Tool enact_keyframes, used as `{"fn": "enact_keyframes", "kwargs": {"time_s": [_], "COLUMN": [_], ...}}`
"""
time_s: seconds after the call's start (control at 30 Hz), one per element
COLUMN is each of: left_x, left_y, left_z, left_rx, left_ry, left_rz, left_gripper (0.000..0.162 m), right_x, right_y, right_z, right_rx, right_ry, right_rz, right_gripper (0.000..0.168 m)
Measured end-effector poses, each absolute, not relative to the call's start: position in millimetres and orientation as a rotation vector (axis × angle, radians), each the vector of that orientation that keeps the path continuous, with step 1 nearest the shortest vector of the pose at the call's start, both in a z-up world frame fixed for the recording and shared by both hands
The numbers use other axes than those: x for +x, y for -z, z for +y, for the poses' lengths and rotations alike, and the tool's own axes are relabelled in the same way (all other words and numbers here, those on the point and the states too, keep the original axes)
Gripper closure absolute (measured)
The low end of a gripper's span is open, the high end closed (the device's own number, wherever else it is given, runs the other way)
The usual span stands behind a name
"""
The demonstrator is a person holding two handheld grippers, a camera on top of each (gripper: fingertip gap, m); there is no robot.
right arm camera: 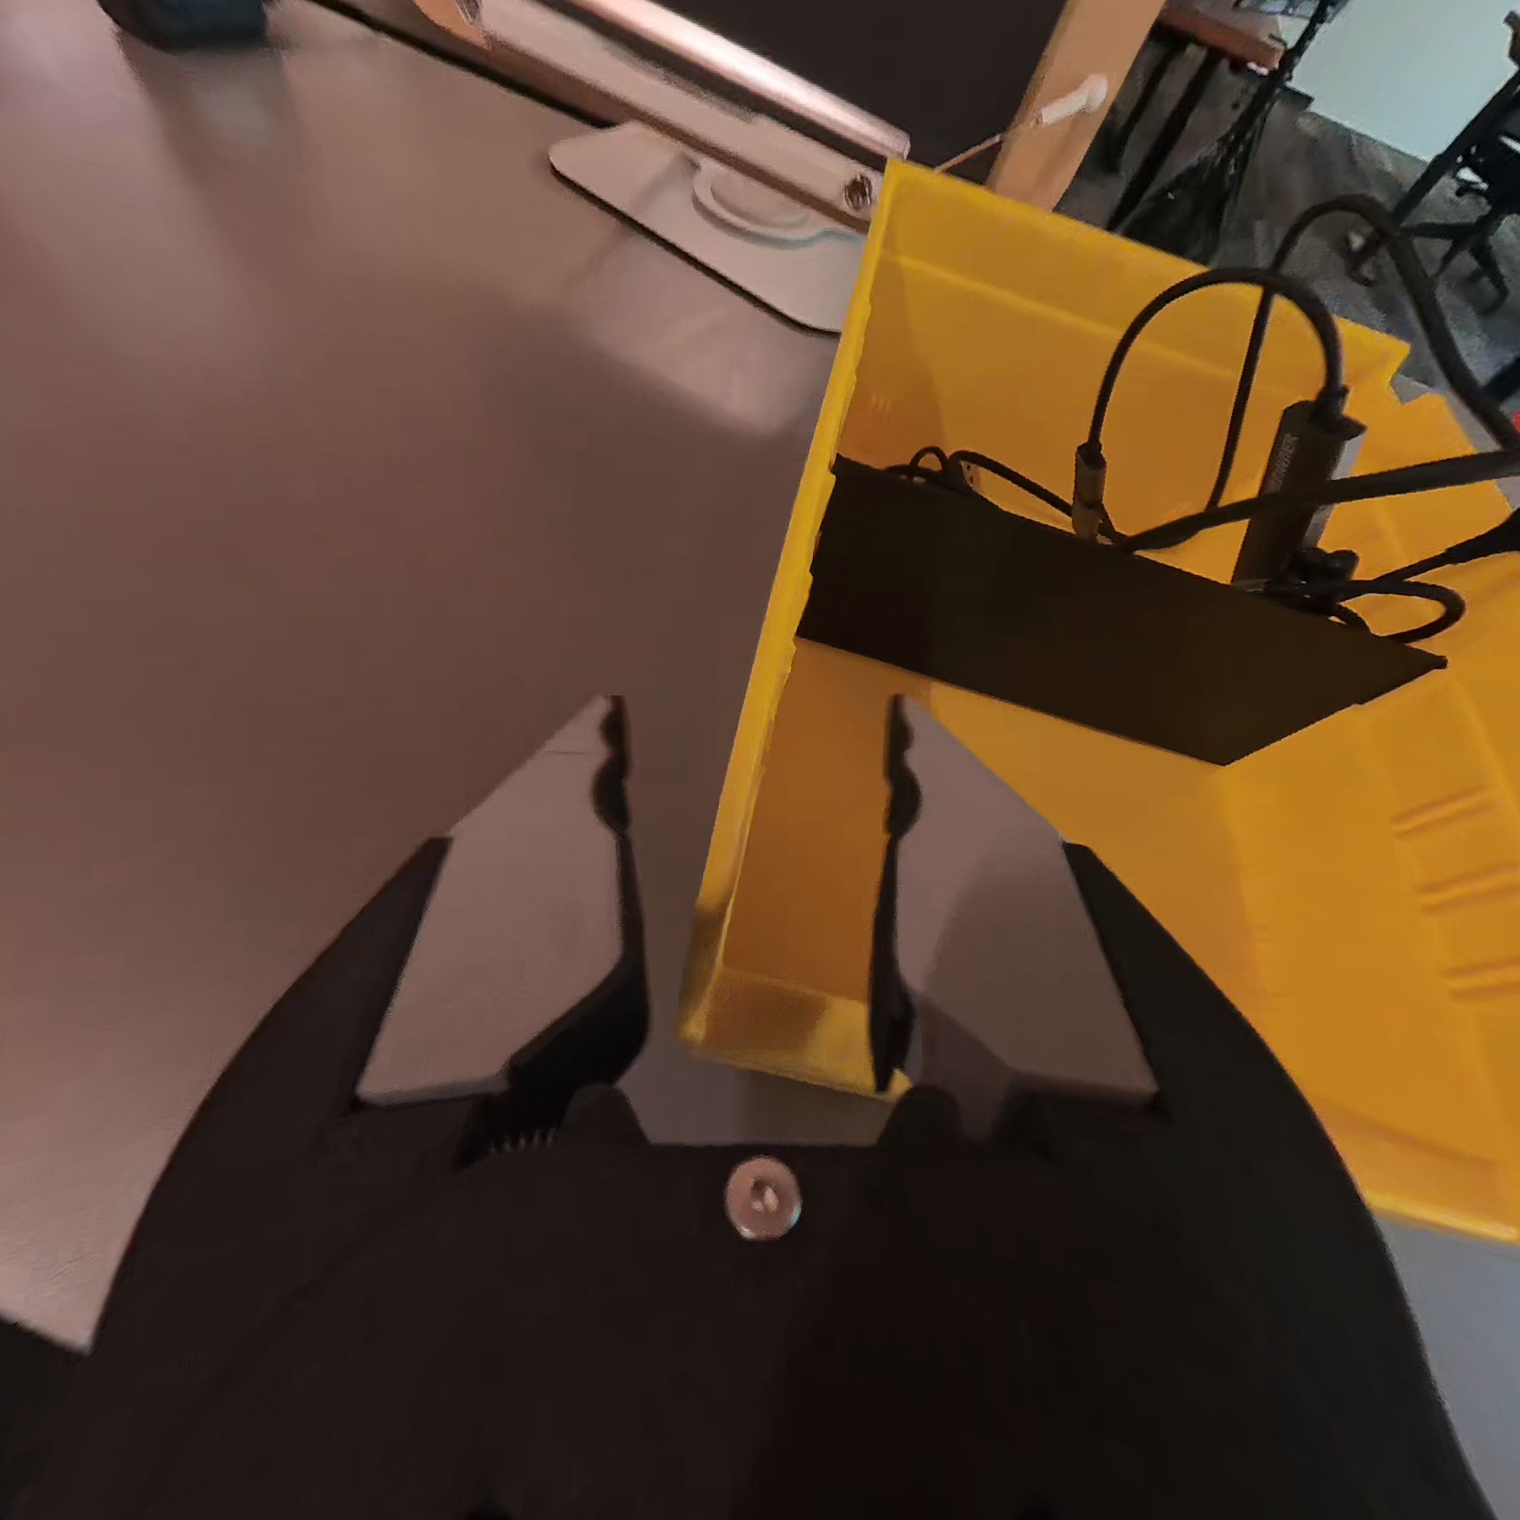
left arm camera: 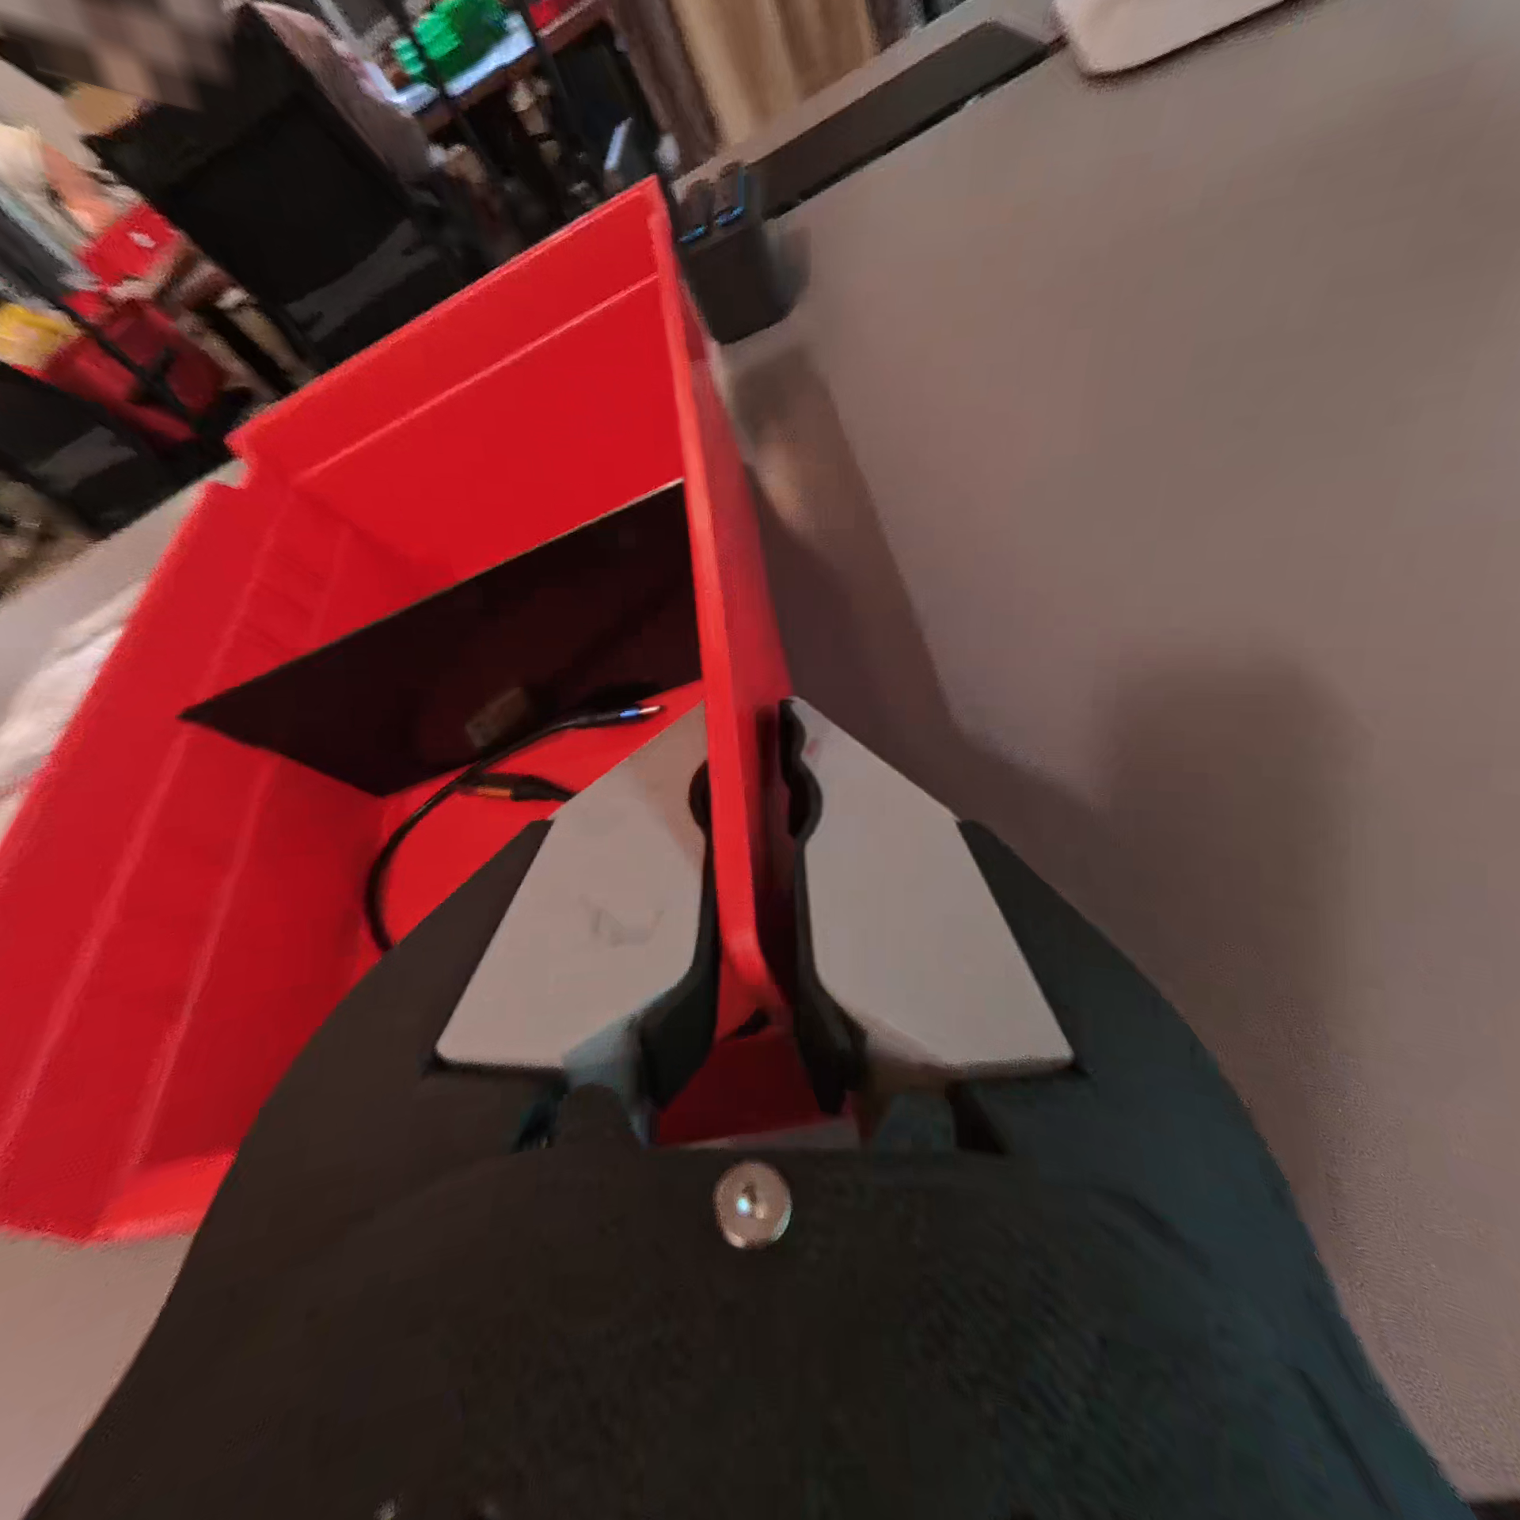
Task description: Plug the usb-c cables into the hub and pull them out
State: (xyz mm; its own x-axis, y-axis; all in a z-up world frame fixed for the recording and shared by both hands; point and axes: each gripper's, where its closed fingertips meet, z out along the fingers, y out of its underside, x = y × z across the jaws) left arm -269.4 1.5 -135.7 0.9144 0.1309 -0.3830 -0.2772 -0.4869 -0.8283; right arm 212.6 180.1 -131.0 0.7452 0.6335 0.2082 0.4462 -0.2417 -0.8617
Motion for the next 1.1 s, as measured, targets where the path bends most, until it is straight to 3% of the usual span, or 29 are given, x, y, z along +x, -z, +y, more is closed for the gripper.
{"fn": "enact_keyframes", "kwargs": {"time_s": [0.07, 0.13, 0.4, 0.77, 1.1], "left_x": [-272, -274, -264, -258, -270], "left_y": [137, 133, 133, 121, 82], "left_z": [-1, -7, -75, -104, -103], "left_rx": [-2.051, -2.044, -1.771, -1.721, -1.761], "left_ry": [-0.481, -0.421, -0.580, -0.688, -0.601], "left_rz": [0.126, 0.144, 0.603, 0.598, 0.322], "left_gripper": [0.154, 0.155, 0.155, 0.155, 0.155], "right_x": [209, 217, 220, 200, 31], "right_y": [135, 133, 132, 129, 115], "right_z": [184, 186, 148, 140, 77], "right_rx": [-1.865, -1.870, -1.765, -1.798, -1.747], "right_ry": [-0.147, -0.039, -0.083, -0.105, -0.350], "right_rz": [-0.878, -0.851, -0.973, -0.900, -1.016], "right_gripper": [0.154, 0.166, 0.166, 0.166, 0.167]}}
